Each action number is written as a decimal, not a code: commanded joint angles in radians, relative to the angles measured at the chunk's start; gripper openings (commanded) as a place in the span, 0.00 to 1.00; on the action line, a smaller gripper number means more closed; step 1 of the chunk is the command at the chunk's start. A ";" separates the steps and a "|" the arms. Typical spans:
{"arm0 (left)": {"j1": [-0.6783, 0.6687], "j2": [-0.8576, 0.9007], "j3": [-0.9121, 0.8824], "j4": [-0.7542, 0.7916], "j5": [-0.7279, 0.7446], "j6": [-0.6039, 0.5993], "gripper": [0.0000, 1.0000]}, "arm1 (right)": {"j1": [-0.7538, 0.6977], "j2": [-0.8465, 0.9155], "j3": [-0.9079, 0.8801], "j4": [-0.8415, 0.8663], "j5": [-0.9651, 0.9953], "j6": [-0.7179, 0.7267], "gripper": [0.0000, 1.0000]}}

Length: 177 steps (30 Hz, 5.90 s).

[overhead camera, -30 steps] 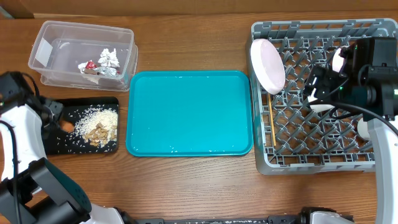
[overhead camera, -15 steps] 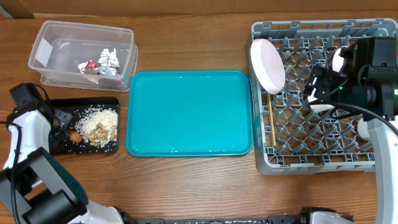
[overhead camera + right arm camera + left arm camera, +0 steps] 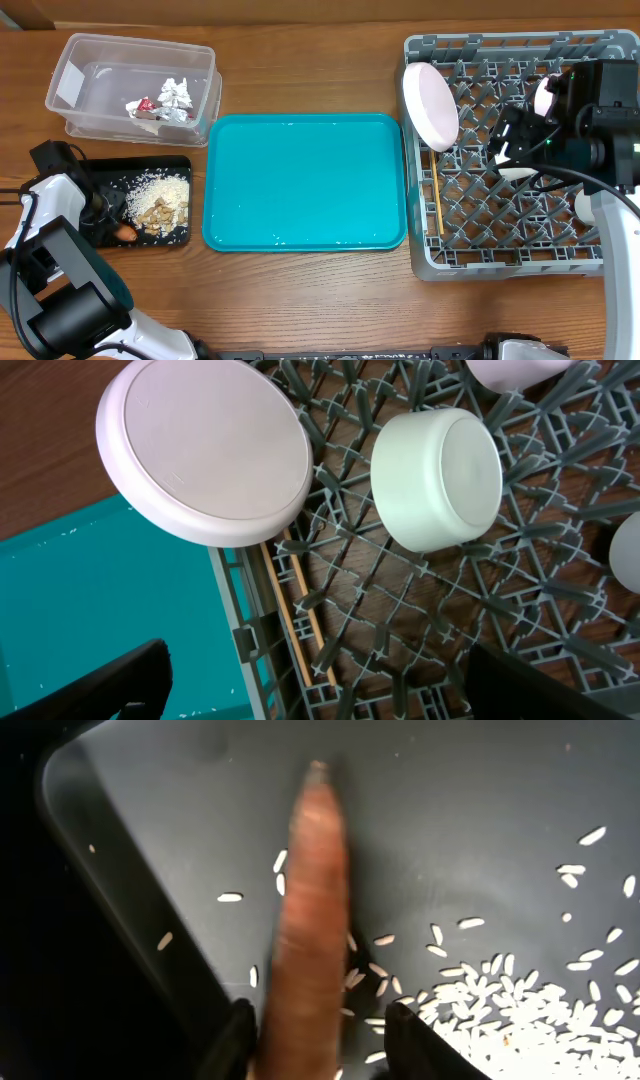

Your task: Sort waste into correct bins and load items into the dishwasher

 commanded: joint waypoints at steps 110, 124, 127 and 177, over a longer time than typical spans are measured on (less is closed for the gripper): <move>-0.579 -1.332 -0.170 -0.475 0.181 0.404 1.00 | 0.082 -1.342 -1.302 1.117 -0.059 -0.134 1.00; -0.579 -1.332 -0.170 -0.475 0.181 0.404 1.00 | 0.086 -1.366 -1.531 1.215 -0.011 -0.163 1.00; -0.579 -1.332 -0.170 -0.475 0.181 0.404 1.00 | 0.087 -1.366 -1.531 1.217 -0.008 -0.153 1.00; -0.578 -1.640 -0.615 -0.014 0.153 0.426 1.00 | 0.087 -1.365 -1.531 1.218 -0.008 -0.153 1.00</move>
